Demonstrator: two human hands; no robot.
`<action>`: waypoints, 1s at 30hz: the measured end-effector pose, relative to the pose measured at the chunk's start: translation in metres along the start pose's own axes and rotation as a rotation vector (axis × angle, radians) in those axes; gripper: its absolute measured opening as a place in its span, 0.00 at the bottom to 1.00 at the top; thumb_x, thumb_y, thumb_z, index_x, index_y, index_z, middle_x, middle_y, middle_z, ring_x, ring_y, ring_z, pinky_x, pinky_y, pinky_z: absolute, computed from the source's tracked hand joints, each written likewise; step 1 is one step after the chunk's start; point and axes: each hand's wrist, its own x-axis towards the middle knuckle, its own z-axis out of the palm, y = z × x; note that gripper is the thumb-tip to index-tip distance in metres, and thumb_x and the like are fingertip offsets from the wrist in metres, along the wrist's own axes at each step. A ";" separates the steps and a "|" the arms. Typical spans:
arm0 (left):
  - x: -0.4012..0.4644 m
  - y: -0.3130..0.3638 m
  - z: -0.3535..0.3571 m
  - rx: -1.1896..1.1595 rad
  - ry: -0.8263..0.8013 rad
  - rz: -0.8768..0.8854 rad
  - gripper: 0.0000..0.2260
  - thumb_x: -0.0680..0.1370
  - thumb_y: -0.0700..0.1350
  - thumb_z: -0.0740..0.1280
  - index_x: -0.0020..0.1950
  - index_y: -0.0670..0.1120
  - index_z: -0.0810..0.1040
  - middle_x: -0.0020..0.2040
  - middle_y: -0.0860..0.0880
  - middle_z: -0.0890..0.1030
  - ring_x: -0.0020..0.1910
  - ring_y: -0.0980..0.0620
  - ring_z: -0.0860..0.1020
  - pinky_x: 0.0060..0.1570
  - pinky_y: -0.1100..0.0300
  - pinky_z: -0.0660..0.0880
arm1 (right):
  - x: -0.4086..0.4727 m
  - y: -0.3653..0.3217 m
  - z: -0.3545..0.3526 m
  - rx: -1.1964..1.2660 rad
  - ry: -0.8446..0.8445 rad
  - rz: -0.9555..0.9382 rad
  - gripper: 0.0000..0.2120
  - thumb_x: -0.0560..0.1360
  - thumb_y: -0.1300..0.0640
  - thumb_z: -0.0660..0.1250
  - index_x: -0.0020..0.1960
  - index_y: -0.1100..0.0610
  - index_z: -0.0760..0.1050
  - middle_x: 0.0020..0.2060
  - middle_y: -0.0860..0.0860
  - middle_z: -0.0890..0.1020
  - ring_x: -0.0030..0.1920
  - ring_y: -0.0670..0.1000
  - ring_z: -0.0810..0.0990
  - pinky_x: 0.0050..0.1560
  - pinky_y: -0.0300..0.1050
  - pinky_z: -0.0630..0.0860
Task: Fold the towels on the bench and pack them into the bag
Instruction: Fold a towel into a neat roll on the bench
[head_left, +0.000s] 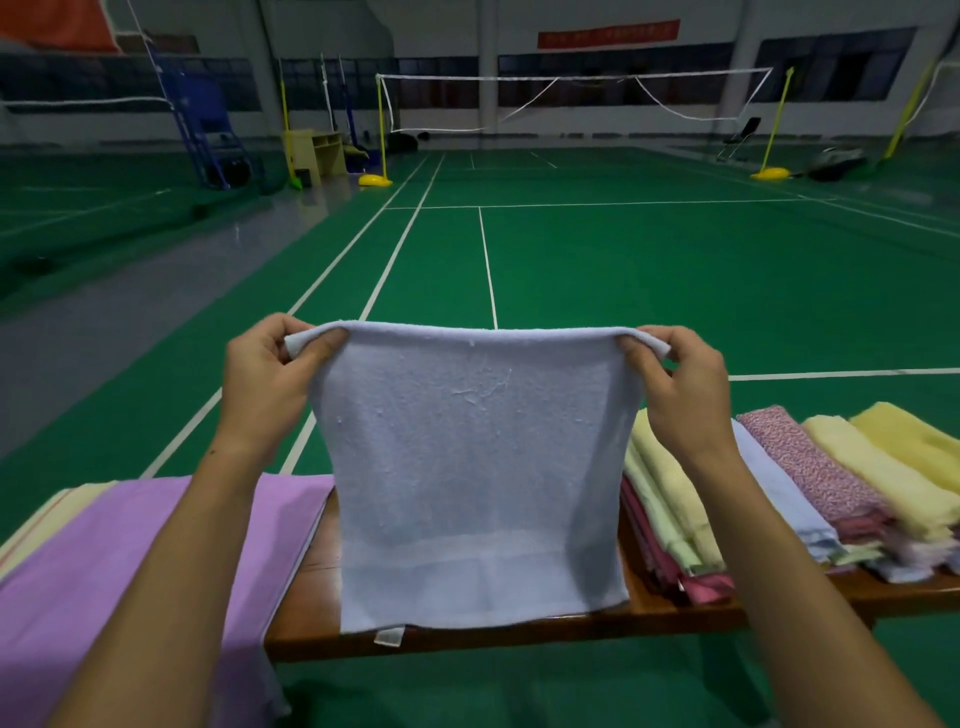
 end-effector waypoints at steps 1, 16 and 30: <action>-0.001 0.002 -0.002 0.008 -0.006 0.007 0.12 0.78 0.52 0.76 0.41 0.48 0.78 0.37 0.51 0.78 0.32 0.62 0.72 0.34 0.60 0.72 | 0.000 -0.002 -0.001 0.019 -0.018 0.023 0.12 0.82 0.53 0.71 0.42 0.57 0.76 0.37 0.49 0.76 0.36 0.42 0.71 0.38 0.39 0.68; -0.021 0.032 -0.055 -0.167 -0.181 -0.120 0.33 0.79 0.58 0.71 0.47 0.24 0.74 0.40 0.41 0.75 0.37 0.46 0.69 0.38 0.52 0.68 | -0.021 -0.048 -0.038 0.134 -0.186 0.029 0.32 0.83 0.42 0.67 0.38 0.68 0.62 0.32 0.55 0.63 0.32 0.49 0.62 0.33 0.46 0.60; -0.023 -0.101 0.007 0.403 -0.076 -0.325 0.23 0.81 0.63 0.69 0.41 0.43 0.83 0.32 0.44 0.80 0.32 0.41 0.79 0.37 0.44 0.82 | -0.041 0.054 0.071 -0.493 -0.250 0.062 0.18 0.82 0.38 0.64 0.42 0.50 0.77 0.46 0.50 0.74 0.45 0.55 0.75 0.39 0.49 0.68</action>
